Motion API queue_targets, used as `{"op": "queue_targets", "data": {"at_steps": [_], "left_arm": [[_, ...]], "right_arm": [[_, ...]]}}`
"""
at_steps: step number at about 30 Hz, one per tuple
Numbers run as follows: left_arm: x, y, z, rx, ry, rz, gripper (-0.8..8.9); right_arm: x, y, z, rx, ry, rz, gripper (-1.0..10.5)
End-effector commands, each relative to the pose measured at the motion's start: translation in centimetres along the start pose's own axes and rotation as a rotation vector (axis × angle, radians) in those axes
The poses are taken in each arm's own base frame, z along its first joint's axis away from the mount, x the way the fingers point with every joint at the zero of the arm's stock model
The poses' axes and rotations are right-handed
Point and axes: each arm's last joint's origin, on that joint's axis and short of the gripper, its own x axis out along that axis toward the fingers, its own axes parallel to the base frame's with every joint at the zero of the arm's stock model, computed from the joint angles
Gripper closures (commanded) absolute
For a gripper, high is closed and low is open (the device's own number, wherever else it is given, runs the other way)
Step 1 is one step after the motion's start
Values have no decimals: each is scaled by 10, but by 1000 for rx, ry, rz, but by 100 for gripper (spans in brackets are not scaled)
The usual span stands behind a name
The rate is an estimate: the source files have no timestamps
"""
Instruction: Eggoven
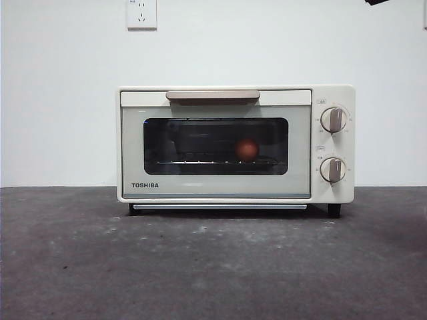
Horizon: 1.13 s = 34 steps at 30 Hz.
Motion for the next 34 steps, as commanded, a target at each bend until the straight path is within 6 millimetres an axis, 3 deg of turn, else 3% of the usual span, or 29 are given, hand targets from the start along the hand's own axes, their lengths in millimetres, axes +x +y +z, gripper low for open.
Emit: {"op": "queue_targets", "data": {"at_steps": [1, 8, 12, 17, 24, 34], "left_arm": [[3, 0, -9, -5, 30, 1, 806], [3, 0, -9, -5, 30, 1, 806], [3, 0, -9, -5, 30, 1, 806], [3, 0, -9, -5, 30, 1, 806], [3, 0, -9, -5, 30, 1, 806], [3, 0, -9, -5, 30, 1, 806]], "right_arm": [[1, 1, 1, -13, -9, 7, 940], [-23, -17, -1, -110, -159, -183, 941], [-32, -33, -19, -79, -287, -228, 940], [-39, -49, -43, -115, -413, -409, 940], [-28, -66, -84, -115, -465, -503, 940], [-3, -82, -138, -29, -396, -507, 940]]}}
